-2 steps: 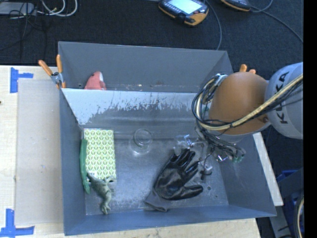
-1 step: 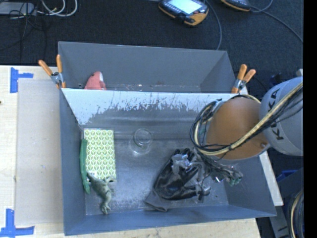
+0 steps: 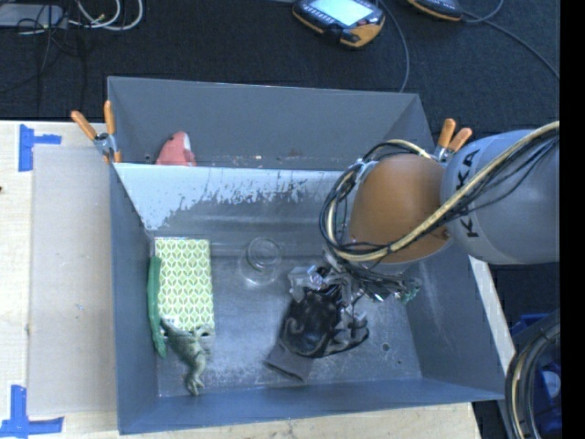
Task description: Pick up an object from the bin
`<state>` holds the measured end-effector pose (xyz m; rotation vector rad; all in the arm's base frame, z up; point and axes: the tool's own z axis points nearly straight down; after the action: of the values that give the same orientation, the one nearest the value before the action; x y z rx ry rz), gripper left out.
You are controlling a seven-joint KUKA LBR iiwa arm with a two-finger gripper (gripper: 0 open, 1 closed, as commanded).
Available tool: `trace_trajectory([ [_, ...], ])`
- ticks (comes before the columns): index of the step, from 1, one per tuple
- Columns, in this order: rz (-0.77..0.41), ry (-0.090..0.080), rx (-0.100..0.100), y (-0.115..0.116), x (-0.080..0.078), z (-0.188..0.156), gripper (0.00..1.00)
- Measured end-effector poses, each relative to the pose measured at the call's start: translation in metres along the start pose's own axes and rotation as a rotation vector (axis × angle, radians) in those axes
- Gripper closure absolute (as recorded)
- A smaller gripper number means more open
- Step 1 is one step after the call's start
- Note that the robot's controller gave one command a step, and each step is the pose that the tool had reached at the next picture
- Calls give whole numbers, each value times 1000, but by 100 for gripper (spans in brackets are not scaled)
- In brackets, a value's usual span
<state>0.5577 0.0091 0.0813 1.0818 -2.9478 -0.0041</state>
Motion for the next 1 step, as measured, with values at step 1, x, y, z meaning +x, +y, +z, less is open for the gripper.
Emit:
trace_trajectory([
  [1,397,3,-3,25,80,12,100],
])
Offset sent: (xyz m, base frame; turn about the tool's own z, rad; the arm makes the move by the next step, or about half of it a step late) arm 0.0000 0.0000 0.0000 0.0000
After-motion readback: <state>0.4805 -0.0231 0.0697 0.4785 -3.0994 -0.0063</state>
